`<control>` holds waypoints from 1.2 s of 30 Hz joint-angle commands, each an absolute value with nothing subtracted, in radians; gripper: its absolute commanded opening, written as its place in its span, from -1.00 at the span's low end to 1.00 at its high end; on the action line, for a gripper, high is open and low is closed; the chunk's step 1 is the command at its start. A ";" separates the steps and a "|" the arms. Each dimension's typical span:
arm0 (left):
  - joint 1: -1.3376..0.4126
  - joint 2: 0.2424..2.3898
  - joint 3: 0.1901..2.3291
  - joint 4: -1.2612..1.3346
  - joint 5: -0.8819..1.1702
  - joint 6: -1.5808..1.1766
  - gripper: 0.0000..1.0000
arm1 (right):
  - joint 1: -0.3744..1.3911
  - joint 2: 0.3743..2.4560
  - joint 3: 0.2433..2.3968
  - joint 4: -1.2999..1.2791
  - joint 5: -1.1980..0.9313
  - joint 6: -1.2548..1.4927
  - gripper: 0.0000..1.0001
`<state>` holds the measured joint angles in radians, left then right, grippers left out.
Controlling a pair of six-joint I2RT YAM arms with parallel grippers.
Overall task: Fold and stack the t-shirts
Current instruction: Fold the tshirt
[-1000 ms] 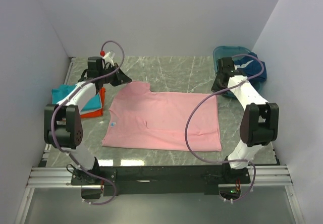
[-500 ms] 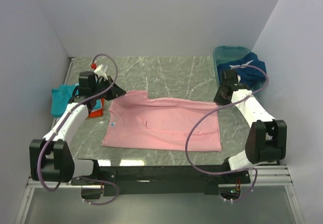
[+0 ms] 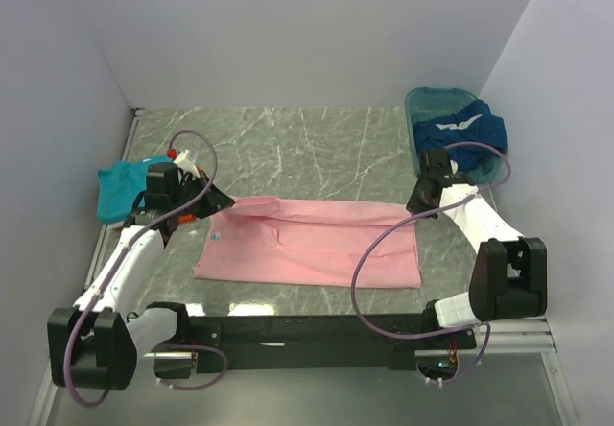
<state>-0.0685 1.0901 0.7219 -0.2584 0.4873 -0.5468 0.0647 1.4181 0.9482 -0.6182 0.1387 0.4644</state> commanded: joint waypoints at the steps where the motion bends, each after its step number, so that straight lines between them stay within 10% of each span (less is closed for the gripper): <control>1: -0.066 1.000 0.707 -0.275 0.433 -0.581 -0.99 | 0.061 1.364 0.925 -0.589 0.167 0.489 -1.00; 36: -0.213 0.811 0.520 -0.399 0.308 -0.788 -0.99 | 0.072 1.364 0.792 -0.614 0.215 0.574 -1.00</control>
<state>-0.2020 0.8284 0.5106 -0.3744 0.3710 -0.7513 0.0662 1.3823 0.8028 -0.6178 0.1772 0.5533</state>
